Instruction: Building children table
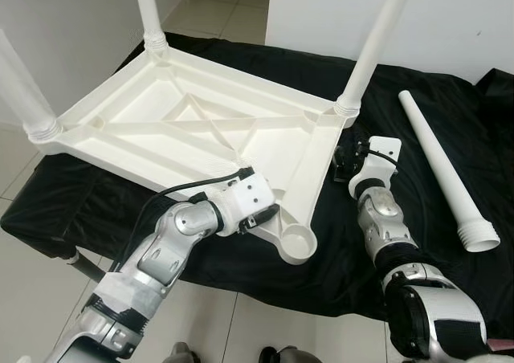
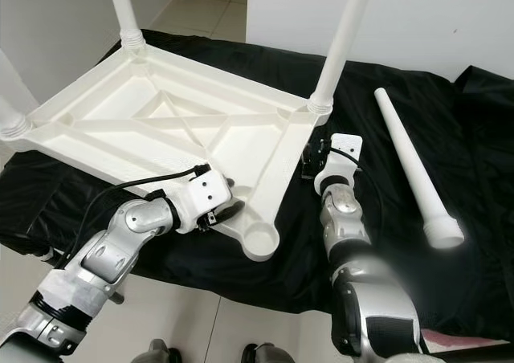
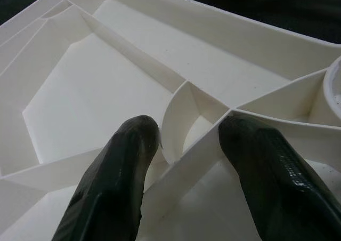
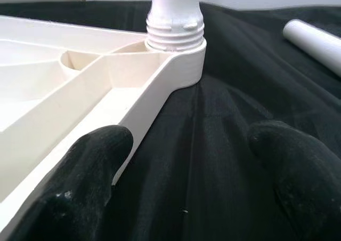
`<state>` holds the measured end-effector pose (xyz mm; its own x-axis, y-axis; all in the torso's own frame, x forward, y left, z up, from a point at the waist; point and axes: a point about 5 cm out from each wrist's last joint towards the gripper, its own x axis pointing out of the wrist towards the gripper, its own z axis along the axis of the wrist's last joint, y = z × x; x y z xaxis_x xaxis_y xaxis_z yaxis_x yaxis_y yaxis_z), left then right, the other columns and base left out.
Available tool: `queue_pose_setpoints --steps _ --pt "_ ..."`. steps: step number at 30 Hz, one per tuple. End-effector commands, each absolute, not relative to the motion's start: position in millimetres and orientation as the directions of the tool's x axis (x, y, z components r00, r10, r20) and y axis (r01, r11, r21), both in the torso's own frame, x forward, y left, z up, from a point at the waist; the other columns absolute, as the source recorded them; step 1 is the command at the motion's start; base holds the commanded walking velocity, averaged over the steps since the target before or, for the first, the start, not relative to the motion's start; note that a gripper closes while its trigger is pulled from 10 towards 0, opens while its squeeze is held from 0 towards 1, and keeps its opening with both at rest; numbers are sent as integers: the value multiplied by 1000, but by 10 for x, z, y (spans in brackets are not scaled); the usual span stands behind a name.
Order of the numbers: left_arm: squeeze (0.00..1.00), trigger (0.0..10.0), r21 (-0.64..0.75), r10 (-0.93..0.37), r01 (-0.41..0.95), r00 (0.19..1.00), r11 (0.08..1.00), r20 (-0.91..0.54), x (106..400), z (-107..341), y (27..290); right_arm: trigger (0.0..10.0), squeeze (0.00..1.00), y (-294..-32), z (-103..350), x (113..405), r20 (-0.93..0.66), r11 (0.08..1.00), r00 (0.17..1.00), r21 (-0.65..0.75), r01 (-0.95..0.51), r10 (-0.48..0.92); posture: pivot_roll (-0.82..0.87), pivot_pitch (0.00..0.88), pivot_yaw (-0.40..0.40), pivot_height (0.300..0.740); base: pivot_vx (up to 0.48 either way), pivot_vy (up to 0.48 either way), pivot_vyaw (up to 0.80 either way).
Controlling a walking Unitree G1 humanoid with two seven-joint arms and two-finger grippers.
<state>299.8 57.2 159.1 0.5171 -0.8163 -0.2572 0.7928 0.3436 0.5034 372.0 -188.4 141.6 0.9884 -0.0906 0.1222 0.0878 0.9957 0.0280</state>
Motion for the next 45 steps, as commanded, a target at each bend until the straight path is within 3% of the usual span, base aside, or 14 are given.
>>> queue_pose_setpoints --steps 1,12,16,24,26,27,31,36,37,39,45 --pt "0 10000 509 -832 787 510 348 -219 3031 1660 605 10000 0 -1948 1419 3618 198 996 976 18 91 -93 41 113 -45 740 0 0 0" --pt "0 10000 467 -864 820 462 331 -200 3126 1812 825 10000 0 -2134 1523 3340 339 991 931 44 127 -135 19 118 -27 740 0 0 0" --pt "0 10000 496 -852 826 442 266 -279 3234 1775 961 10000 0 -2222 1590 3249 371 991 919 31 128 -131 12 116 -16 740 0 0 0" --pt "0 10000 479 -822 845 439 240 -362 3381 1663 1008 10000 0 -2243 1657 3220 389 991 912 24 133 -132 8 104 -6 740 0 0 0" --pt "47 10000 468 -814 854 429 226 -390 3409 1625 1012 10000 0 -2229 1676 3225 394 991 910 28 131 -131 9 103 -3 740 0 0 0" --pt "1000 10000 454 -810 865 417 213 -413 3426 1594 1014 10000 0 -2215 1693 3227 396 991 909 39 126 -131 12 101 -2 740 0 0 0" --pt "1000 10000 370 -810 909 358 190 -464 3469 1514 1020 10000 0 -2184 1724 3230 396 992 910 42 117 -124 8 98 2 740 0 0 0" --pt "1000 10000 382 -776 905 375 187 -507 3529 1466 1033 10000 0 -2174 1733 3237 396 993 910 42 114 -122 8 93 7 740 0 0 0" --pt "0 10000 391 -752 901 388 189 -532 3563 1447 1046 10000 0 -2174 1740 3241 397 993 910 41 114 -121 8 93 7 740 0 0 0" --pt "0 10000 315 -703 918 389 242 -595 3632 1411 1106 10000 0 -2175 1750 3251 398 993 909 39 115 -121 4 87 14 740 0 0 0" --pt "0 10000 212 -711 930 367 301 -599 3683 1443 1115 10000 0 -2170 1752 3252 396 993 910 35 115 -120 -3 82 24 740 0 0 0"
